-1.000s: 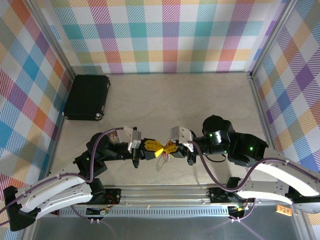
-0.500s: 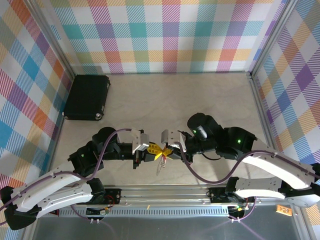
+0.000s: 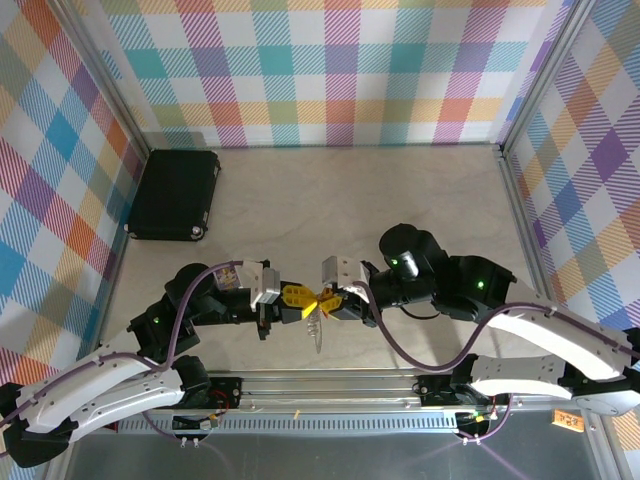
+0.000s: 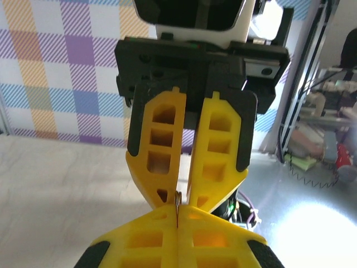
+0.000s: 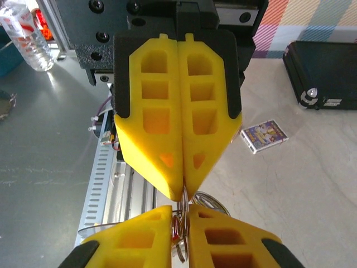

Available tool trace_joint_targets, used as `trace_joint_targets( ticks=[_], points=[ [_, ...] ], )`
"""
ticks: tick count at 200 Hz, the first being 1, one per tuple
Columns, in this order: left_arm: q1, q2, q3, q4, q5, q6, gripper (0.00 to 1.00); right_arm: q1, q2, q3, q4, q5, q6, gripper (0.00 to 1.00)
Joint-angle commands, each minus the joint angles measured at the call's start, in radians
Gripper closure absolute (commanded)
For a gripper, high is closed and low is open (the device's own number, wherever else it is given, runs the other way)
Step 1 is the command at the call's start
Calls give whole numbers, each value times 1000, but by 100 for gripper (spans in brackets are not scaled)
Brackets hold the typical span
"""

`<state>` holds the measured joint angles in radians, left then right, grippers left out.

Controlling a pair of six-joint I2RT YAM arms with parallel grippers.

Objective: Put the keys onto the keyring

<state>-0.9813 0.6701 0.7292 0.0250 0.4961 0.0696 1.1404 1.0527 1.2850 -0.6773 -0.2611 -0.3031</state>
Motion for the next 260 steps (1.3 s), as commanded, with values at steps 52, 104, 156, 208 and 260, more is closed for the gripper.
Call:
trace_joint_targets(
  ticks=[52,104,156,208,260],
  points=[
    [-3,13,-19,221,52,-70,100,10,-61,-37,79,-25,30,77],
    [-4,14,-39,263,67,-96,100,10,-107,-62,129,-20,42,74],
    [-3,19,-47,294,82,-110,100,10,-114,-70,152,-10,53,76],
    [-3,17,-46,297,87,-111,100,10,-105,-64,143,11,48,90],
    [-3,13,5,100,-1,-19,100,10,-90,-33,87,28,14,100]
  ],
)
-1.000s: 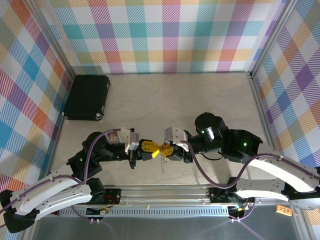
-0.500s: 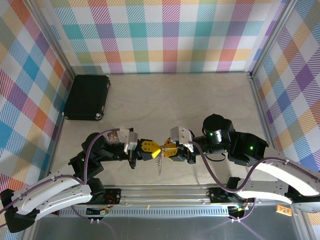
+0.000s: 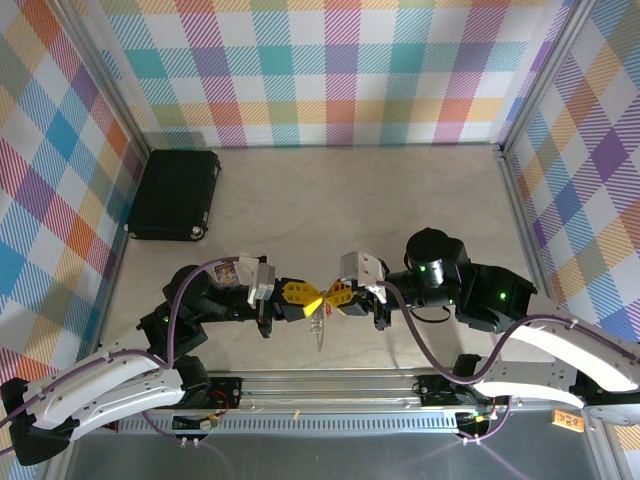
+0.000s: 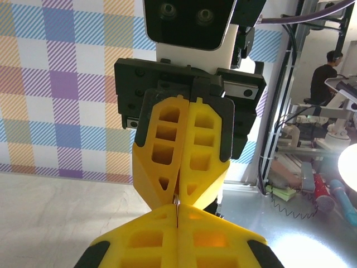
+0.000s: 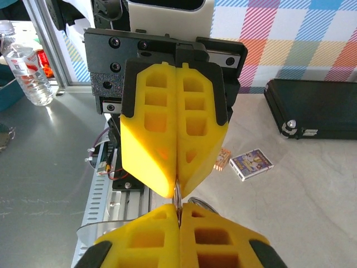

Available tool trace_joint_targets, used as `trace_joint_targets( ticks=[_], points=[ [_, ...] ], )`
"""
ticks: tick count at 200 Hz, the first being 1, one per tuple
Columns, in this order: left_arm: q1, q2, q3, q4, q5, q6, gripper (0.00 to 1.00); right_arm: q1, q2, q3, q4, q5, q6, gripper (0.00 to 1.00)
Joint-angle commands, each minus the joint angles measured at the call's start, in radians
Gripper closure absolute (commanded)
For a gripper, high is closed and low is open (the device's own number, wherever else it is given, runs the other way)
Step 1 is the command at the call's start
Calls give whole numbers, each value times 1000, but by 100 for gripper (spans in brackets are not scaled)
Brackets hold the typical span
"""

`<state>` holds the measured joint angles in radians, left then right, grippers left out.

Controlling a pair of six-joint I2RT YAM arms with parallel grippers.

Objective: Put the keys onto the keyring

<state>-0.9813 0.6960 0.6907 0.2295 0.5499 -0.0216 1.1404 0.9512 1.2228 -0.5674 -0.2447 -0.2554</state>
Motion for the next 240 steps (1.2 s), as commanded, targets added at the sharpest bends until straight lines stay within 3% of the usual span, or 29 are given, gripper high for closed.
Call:
trace_joint_targets(
  ticks=[1,31,55,99,135,157,194,240],
  points=[
    [-3,-13,46,-112,-58,77,100,10,12,31,-24,13,-35,100],
    [-4,3,110,-337,-146,196,82,10,54,85,-118,13,-77,100],
    [-3,29,147,-424,-163,242,81,10,80,116,-163,5,-99,100],
    [-3,45,158,-440,-161,251,81,11,122,134,-188,-12,-110,100],
    [-4,43,157,-434,-159,246,86,12,133,132,-190,-24,-109,100],
    [-3,36,152,-423,-153,239,100,10,139,131,-193,-25,-107,100],
    [-4,0,125,-358,-164,199,100,10,142,130,-193,-25,-99,100],
    [-3,-30,67,-189,-113,113,100,10,96,81,-109,-36,-62,83]
  ],
)
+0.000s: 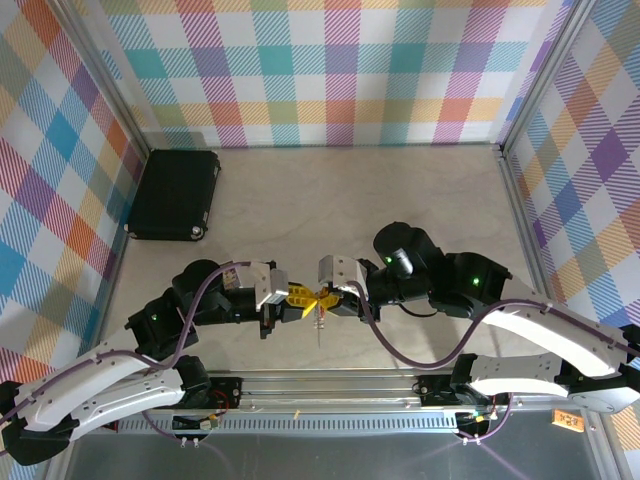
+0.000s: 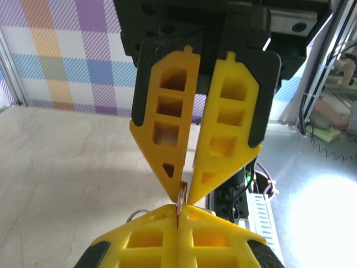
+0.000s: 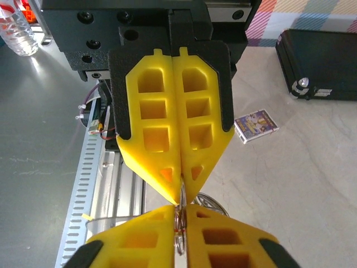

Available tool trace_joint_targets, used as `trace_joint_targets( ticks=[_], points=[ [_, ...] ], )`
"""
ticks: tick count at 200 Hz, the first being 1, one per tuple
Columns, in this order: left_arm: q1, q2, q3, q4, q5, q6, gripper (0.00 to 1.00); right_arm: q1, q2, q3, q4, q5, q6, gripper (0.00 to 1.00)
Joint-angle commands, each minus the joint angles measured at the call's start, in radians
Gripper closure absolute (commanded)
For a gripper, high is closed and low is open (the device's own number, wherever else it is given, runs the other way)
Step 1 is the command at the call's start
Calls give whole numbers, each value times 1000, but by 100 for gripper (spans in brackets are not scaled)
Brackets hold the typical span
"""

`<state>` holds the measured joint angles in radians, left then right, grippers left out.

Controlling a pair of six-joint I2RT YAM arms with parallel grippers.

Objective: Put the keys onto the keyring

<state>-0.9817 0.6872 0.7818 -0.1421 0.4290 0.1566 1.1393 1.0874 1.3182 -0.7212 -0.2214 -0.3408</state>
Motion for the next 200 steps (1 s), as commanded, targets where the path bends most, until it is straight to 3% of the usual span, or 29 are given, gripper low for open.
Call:
trace_joint_targets(
  ticks=[1,69,115,155,174,200],
  points=[
    [-3,-21,-25,186,10,-68,100,11,-41,-15,46,-59,25,83],
    [-3,43,-114,511,119,-216,100,11,-130,-79,156,-58,68,81],
    [-3,86,-159,686,152,-308,100,11,-182,-105,174,-12,75,88],
    [-3,85,-156,670,136,-304,100,10,-193,-108,168,41,67,100],
    [-3,65,-122,519,67,-237,100,10,-182,-97,139,61,53,100],
    [-3,40,-65,281,-39,-124,77,11,-142,-62,77,68,28,100]
  ],
)
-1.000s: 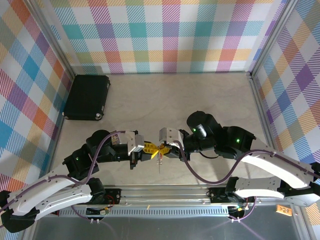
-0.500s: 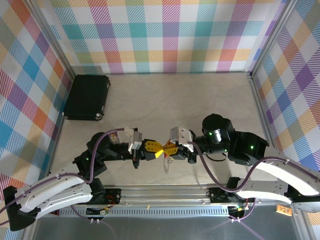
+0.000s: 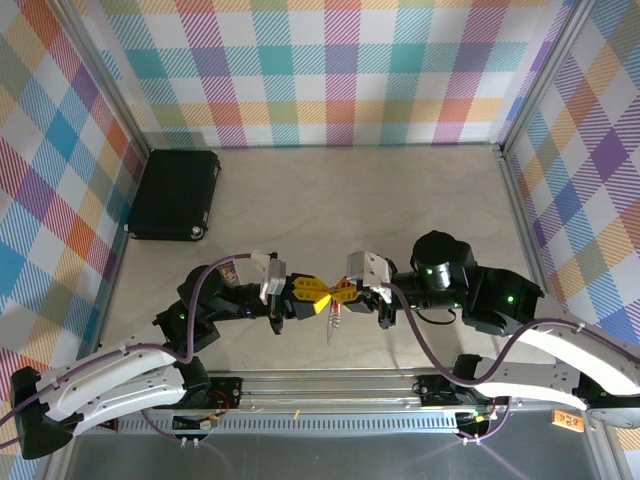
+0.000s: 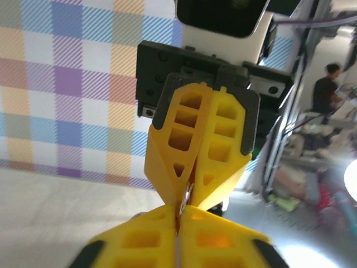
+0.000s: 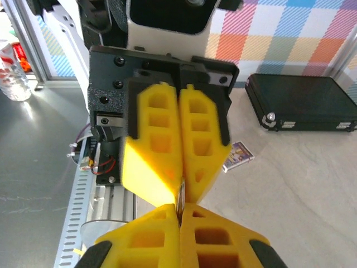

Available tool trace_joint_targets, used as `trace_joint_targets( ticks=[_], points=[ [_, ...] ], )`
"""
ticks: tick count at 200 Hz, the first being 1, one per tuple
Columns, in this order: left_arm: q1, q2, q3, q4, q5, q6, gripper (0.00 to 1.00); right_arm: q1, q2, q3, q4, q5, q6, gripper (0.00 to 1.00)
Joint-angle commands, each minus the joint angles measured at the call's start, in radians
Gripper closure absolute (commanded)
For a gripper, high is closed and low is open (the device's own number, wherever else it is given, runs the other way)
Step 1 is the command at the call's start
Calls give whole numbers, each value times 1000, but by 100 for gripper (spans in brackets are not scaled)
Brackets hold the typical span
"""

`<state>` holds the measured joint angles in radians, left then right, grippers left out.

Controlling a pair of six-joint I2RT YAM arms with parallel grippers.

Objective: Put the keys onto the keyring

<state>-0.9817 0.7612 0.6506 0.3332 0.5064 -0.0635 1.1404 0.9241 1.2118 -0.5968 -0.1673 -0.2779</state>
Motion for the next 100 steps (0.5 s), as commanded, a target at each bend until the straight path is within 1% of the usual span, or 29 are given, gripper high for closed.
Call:
trace_joint_targets(
  ticks=[1,11,30,45,67,78,90,100],
  points=[
    [-3,-34,67,-202,-120,101,77,10,23,46,-52,13,-36,100],
    [-3,-33,84,-277,-150,139,74,10,48,65,-84,9,-43,100],
    [-3,-19,120,-391,-182,188,74,10,88,94,-129,-28,-50,100],
    [-3,-18,126,-420,-190,200,73,10,113,111,-153,-58,-56,100],
    [-3,-12,136,-429,-185,214,74,10,146,125,-173,-55,-72,100],
    [-3,-4,145,-437,-187,223,79,10,161,134,-184,-58,-77,100],
    [-3,6,151,-443,-184,231,90,10,175,145,-195,-64,-80,100],
    [-3,13,157,-445,-177,233,97,10,184,153,-204,-67,-84,100]
  ],
)
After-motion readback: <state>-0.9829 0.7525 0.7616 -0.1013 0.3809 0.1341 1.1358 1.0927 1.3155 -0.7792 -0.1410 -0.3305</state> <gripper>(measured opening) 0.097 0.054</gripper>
